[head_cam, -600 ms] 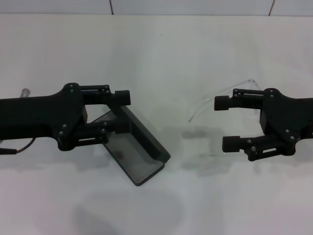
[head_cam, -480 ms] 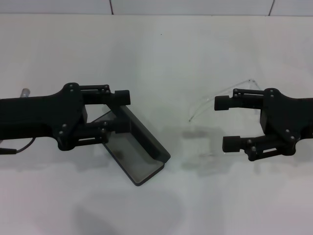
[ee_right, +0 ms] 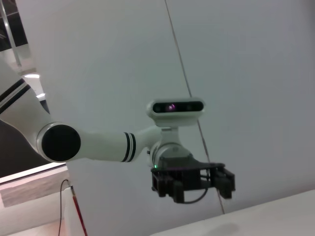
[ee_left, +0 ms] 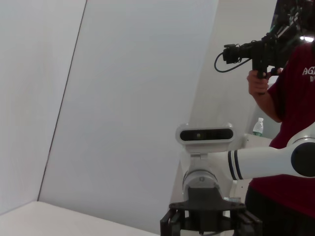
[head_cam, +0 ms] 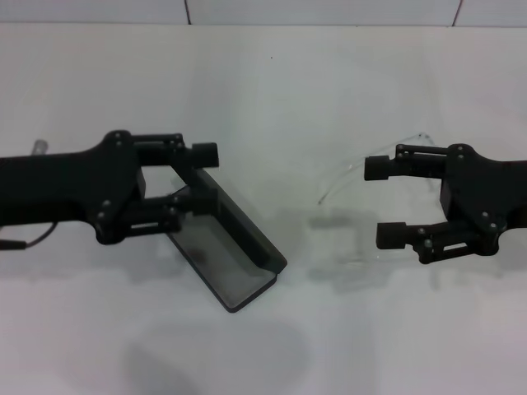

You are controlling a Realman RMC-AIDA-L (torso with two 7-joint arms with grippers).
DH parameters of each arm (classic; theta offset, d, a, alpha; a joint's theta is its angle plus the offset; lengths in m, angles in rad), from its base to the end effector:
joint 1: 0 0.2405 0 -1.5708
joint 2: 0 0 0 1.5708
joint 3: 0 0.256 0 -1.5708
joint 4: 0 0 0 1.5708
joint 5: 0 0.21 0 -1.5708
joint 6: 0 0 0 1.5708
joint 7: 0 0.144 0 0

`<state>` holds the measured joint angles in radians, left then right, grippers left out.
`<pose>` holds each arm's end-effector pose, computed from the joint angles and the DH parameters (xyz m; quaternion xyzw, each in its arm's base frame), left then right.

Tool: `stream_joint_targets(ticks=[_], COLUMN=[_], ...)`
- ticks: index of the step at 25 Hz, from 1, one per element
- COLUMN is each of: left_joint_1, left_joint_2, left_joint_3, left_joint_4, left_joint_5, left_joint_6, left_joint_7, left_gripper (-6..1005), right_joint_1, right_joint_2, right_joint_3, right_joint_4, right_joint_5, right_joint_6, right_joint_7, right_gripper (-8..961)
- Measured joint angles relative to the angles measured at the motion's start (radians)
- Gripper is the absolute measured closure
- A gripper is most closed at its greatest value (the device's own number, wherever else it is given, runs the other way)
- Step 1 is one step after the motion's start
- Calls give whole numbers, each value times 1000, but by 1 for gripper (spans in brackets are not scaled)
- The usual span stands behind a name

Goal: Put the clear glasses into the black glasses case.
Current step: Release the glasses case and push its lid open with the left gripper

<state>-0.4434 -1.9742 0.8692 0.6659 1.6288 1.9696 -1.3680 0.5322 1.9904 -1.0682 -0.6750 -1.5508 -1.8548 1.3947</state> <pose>-0.2359 0.2821 0.0504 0.9162 0.1182 0.3829 0.0028 0.1982 0.3040 0.0199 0.9293 -0.0927 -0.3545 0.0457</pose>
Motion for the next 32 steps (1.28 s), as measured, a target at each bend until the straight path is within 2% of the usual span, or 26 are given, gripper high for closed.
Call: stream_joint_targets(ticks=[6,10,12,18,20,21,22,24,27,30,32], left_joint_1=[-1,-4,-4,6,3,3,-11,-22,-55,-85,-96], left_joint_2=[-6,-14,-30,-107,-108,-108,-97,-91,-88,-102,-108], left_joint_3=[-64,-84,-83,-76,-49,-49,13,54,165,284,332], left_joint_4=[173,424,562,975,1079,1079,1153,1179,1200,1174,1152], left_joint_5=[-5,50,118,381,467,467,559,619,780,904,933], left_joint_6=[-16,-51,-64,-104,-122,-122,-129,-130,-131,-132,-134], left_joint_7=[-47,-73,-75,-52,-56,-56,-83,-99,-136,-151,-153], left_gripper=[434,436,438,440,441,441,441,442,443,444,444], right_joint_1=[-8,-30,-57,-128,-143,-148,-153,-156,-152,-147,-145], right_joint_2=[-3,0,5,20,22,23,23,23,21,17,11], right_joint_3=[13,51,80,211,237,244,247,250,250,250,251], right_joint_4=[1,8,9,4,4,4,4,3,-2,-11,-14], right_joint_5=[6,8,8,13,21,27,36,44,47,47,48], right_joint_6=[6,10,10,-39,-55,-59,-61,-63,-65,-69,-70], right_joint_7=[2,5,6,36,37,39,42,49,55,59,59], right_gripper=[81,81,82,82,82,82,82,82,82,82,82])
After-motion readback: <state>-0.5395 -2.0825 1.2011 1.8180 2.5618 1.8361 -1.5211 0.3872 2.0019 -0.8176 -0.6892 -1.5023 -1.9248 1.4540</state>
